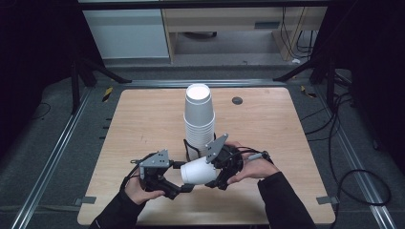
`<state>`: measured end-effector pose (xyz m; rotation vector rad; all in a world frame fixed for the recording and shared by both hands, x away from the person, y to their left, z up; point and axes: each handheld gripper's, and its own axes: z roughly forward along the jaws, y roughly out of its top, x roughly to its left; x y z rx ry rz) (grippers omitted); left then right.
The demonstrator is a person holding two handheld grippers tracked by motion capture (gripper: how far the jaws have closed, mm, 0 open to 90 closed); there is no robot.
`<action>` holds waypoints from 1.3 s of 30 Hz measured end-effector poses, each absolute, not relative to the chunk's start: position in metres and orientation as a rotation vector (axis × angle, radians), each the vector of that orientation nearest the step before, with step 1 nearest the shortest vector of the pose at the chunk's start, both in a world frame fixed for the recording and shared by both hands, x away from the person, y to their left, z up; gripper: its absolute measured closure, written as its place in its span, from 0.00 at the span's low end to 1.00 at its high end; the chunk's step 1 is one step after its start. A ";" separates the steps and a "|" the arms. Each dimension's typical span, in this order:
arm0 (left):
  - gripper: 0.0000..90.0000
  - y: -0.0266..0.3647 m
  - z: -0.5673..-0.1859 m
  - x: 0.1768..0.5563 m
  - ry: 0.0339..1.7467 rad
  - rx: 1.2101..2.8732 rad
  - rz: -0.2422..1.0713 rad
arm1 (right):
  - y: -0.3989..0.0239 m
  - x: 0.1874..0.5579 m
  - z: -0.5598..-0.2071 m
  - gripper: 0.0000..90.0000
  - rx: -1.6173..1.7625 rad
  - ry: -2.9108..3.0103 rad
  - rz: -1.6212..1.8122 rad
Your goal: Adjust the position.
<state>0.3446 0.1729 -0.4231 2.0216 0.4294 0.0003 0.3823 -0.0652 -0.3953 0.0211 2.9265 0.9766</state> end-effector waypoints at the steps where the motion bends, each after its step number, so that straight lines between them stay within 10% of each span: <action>1: 0.16 0.173 -0.424 0.345 0.428 2.025 0.002 | -0.063 0.383 -0.395 0.09 0.020 2.931 0.975; 39: 0.23 0.172 -0.427 0.347 0.429 2.019 0.005 | -0.051 0.385 -0.396 0.05 0.025 2.935 1.029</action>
